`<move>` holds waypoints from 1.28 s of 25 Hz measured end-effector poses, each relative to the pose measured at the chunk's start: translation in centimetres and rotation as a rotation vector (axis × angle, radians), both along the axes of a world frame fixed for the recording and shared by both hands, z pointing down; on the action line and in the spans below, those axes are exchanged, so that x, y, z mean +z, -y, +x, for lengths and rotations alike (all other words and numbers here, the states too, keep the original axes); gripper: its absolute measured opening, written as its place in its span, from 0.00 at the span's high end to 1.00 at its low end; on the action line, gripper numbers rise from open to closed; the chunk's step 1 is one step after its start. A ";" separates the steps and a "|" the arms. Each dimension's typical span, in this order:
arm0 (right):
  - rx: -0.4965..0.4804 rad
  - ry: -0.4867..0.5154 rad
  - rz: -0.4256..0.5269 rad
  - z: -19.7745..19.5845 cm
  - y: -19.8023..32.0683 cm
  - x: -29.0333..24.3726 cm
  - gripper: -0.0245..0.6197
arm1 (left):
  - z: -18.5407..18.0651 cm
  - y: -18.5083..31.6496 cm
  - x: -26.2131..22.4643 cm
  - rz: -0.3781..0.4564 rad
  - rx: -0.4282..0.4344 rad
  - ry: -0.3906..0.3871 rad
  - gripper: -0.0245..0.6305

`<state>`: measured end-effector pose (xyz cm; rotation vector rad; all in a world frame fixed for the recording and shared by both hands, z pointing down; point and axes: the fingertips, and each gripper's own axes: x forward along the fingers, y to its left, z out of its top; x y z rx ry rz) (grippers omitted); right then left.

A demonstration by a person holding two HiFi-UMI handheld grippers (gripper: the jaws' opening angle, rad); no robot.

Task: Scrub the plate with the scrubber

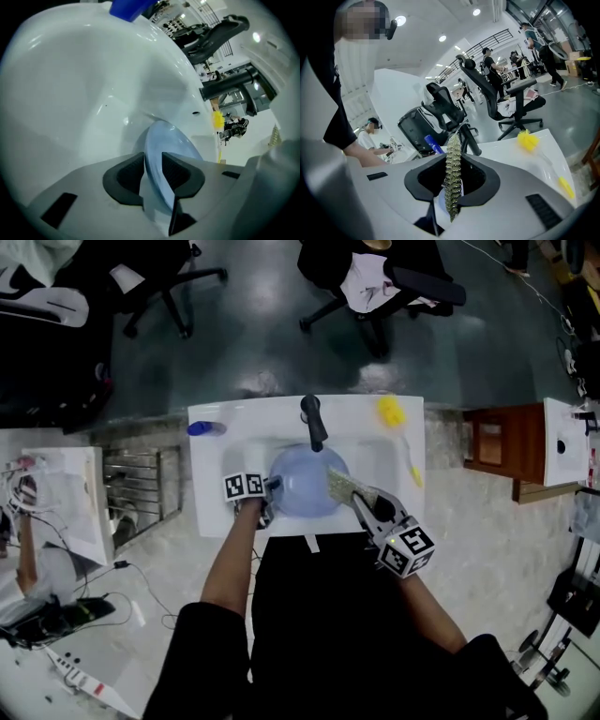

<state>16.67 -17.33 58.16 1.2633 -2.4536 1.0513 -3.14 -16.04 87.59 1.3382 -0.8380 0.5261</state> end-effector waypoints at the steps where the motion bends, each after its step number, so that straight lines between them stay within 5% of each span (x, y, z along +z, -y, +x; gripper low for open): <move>1: 0.001 0.000 -0.001 0.2 -0.1 0.0 0.86 | 0.1 -0.1 0.2 -0.007 0.018 0.011 0.80; 3: 0.004 -0.001 -0.005 0.6 -0.5 0.1 0.86 | 0.0 -0.3 0.6 -0.015 0.039 0.047 0.90; 9: -0.011 0.007 0.008 1.5 -0.7 0.0 0.86 | -1.4 0.1 -0.6 -0.007 -0.128 0.097 0.93; 16: -0.107 0.075 0.026 0.4 -1.8 -0.3 0.86 | -2.6 -1.4 -4.7 0.078 -0.221 0.151 0.93; 27: -0.234 0.180 0.064 -6.1 -3.1 -0.8 0.86 | -3.8 -4.5 -12.7 0.243 -0.335 0.068 0.93; 32: -0.344 0.136 0.115 -10.8 -4.1 -2.1 0.86 | -3.1 -6.0 -15.6 0.302 -0.352 0.007 0.92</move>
